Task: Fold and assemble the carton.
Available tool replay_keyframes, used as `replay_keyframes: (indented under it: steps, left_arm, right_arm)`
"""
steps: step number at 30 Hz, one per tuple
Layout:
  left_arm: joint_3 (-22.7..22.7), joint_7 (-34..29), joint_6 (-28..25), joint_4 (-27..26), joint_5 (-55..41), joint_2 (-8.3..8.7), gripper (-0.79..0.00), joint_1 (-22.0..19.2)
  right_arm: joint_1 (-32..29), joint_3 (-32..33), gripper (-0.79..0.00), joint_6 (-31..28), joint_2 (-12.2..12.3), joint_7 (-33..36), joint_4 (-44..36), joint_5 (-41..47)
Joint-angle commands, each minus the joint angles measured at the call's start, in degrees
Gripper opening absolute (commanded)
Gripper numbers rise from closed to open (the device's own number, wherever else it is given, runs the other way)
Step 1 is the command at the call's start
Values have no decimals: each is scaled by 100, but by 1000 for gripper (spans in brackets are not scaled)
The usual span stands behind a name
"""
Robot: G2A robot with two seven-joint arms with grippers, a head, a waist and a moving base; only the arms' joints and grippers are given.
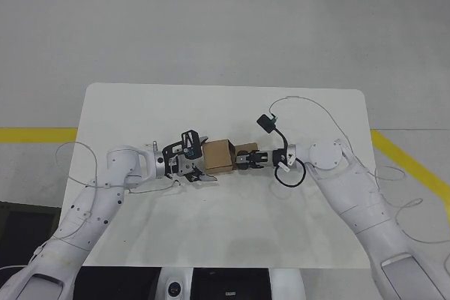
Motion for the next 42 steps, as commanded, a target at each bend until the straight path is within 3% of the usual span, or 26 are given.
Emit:
replay_keyframes:
  steps: [1,42]
  left_arm:
    - [-2,-1,0,1,1,-1,0,1]
    - [-6,-12,-117,-1,77,-3,0,9]
  right_arm:
    - [79,-73,-785,-45,-30,20,97,21]
    - [997,-1123,-785,-992,-671,259,1575,543]
